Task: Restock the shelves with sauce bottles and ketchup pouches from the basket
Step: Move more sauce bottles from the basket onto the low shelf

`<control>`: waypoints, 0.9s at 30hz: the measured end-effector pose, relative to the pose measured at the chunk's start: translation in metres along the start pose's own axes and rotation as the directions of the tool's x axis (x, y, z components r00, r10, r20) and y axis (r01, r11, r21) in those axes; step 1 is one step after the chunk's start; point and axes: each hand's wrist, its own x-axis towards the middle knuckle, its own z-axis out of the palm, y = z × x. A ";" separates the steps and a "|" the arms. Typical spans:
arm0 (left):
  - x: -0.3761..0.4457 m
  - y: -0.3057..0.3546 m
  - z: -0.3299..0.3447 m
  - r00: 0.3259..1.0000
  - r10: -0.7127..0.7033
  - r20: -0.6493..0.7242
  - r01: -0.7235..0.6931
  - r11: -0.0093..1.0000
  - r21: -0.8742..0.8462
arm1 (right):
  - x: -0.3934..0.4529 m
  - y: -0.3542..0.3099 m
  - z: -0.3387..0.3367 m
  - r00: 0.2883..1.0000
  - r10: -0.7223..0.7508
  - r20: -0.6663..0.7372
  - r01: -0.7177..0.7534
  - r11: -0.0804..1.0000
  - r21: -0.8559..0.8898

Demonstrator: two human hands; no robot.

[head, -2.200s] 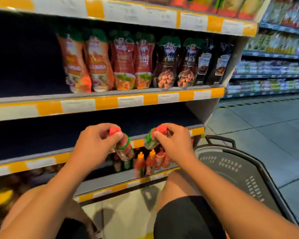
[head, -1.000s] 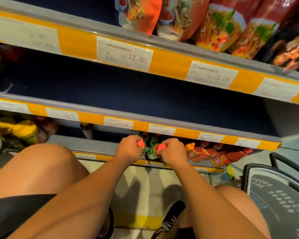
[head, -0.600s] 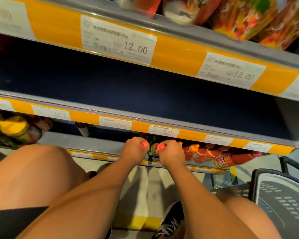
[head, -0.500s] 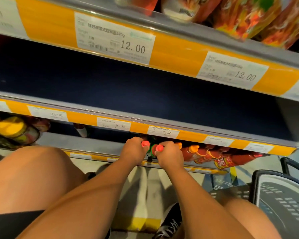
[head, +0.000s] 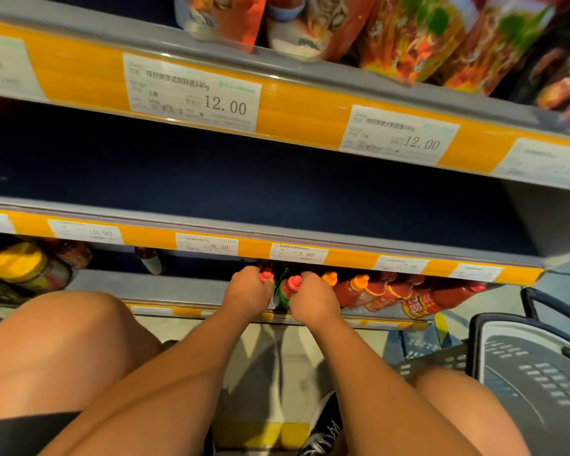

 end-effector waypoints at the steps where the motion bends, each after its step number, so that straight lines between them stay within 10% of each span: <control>1: -0.002 0.001 -0.001 1.000 0.013 0.012 -0.013 1.000 -0.004 | -0.004 0.000 -0.001 1.000 -0.002 0.005 0.002 1.000 -0.004; 18: -0.110 0.049 -0.088 0.894 0.440 0.085 -0.439 0.898 -0.034 | -0.096 0.014 -0.097 0.986 -0.163 -0.019 0.164 0.978 0.132; 27: -0.199 0.102 -0.102 0.677 0.728 0.112 -0.718 0.686 -0.117 | -0.218 0.097 -0.146 0.846 -0.203 -0.493 0.482 0.686 0.545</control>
